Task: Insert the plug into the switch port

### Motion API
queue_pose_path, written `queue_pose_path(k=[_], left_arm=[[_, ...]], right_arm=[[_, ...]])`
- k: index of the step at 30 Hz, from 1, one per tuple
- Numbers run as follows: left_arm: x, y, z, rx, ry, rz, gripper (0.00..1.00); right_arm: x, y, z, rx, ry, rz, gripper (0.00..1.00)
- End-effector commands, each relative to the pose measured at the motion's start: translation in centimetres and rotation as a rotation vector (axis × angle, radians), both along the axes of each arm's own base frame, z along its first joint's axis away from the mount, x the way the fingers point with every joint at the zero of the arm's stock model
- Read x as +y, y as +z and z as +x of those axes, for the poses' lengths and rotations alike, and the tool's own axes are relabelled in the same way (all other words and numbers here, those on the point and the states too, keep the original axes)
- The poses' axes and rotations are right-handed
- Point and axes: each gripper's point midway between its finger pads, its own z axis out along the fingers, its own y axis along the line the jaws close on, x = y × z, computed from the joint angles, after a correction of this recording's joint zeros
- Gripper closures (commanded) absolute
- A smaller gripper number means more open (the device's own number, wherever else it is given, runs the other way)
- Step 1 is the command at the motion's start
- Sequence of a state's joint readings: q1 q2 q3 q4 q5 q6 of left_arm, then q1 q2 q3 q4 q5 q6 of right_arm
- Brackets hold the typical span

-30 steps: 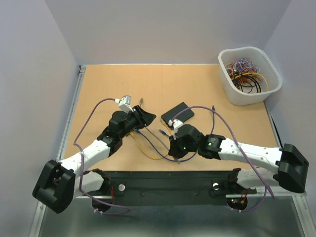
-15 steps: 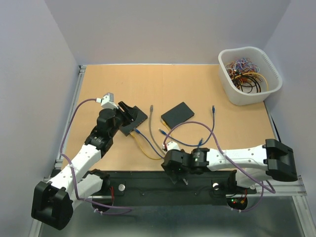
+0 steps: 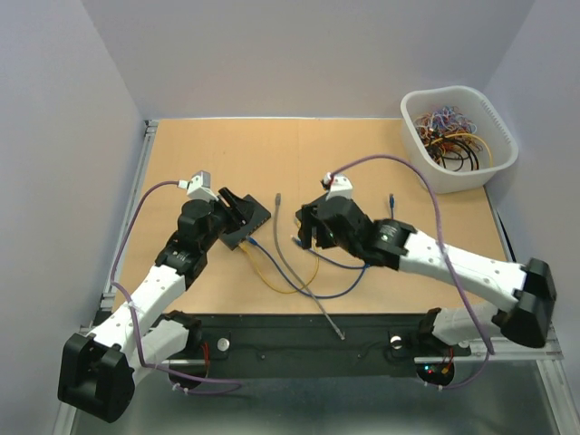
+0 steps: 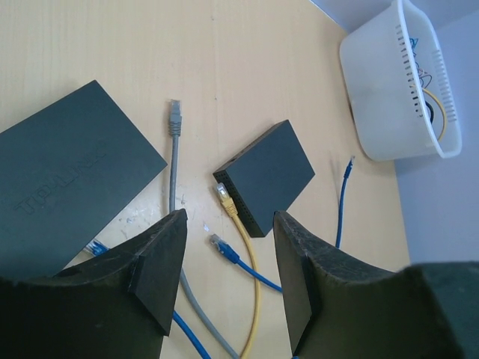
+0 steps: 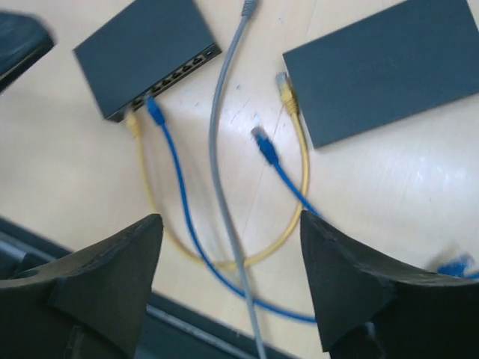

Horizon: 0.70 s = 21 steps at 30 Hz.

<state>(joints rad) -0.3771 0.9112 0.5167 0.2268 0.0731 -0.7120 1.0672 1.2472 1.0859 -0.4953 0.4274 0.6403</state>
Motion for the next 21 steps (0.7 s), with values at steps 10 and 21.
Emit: queue_pose_path(k=[10, 21], left_arm=[[0.1, 0.8, 0.1, -0.062, -0.025, 0.005, 0.4], [0.4, 0.4, 0.1, -0.067, -0.03, 0.015, 0.4]], right_arm=[[6.8, -5.1, 15.2, 0.059, 0.031, -0.049, 0.4], [9.9, -12.0, 20.0, 0.156, 0.044, -0.067, 0.48]])
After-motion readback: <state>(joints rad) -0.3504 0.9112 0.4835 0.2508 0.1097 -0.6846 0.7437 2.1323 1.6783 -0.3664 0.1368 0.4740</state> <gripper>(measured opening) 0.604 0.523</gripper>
